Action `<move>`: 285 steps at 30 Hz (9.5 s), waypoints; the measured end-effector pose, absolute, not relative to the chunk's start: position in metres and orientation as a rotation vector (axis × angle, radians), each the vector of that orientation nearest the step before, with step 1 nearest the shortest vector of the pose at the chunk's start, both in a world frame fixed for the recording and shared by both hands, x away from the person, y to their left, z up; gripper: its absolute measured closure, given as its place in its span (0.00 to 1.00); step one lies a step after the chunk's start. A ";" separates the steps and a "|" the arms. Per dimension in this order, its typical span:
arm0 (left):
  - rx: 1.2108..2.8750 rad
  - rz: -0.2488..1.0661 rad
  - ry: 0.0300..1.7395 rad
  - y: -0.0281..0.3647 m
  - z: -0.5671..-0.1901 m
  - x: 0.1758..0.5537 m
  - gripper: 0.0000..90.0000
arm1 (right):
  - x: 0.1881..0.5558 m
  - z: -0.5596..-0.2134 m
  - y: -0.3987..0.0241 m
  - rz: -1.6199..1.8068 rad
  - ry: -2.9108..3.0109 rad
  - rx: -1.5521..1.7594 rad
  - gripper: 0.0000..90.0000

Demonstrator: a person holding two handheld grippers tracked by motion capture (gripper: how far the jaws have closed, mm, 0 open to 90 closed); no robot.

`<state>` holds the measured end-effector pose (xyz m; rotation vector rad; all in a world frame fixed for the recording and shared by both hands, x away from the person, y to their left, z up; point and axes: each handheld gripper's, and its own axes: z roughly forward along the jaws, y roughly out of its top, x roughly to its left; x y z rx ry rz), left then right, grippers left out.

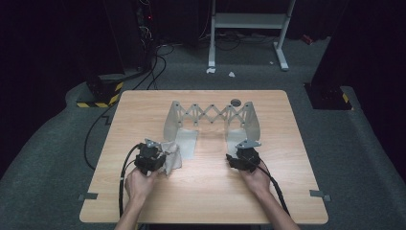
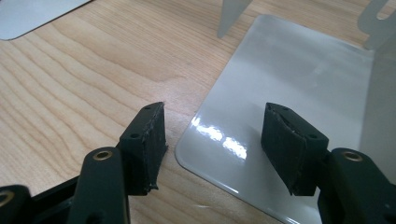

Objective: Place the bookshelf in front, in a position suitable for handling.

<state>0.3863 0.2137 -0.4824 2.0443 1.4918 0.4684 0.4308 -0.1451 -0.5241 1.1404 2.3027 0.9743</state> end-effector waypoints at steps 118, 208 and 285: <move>1.828 0.340 1.106 0.196 -0.372 0.440 0.88 | 0.425 -0.524 -0.060 1.066 2.374 1.060 0.76; 1.747 0.314 1.158 0.185 -0.372 0.450 0.86 | 0.409 -0.525 -0.048 1.082 2.429 0.973 0.71; 1.931 0.216 1.461 0.234 -0.450 0.437 0.41 | 0.414 -0.518 -0.147 0.878 2.278 1.224 0.51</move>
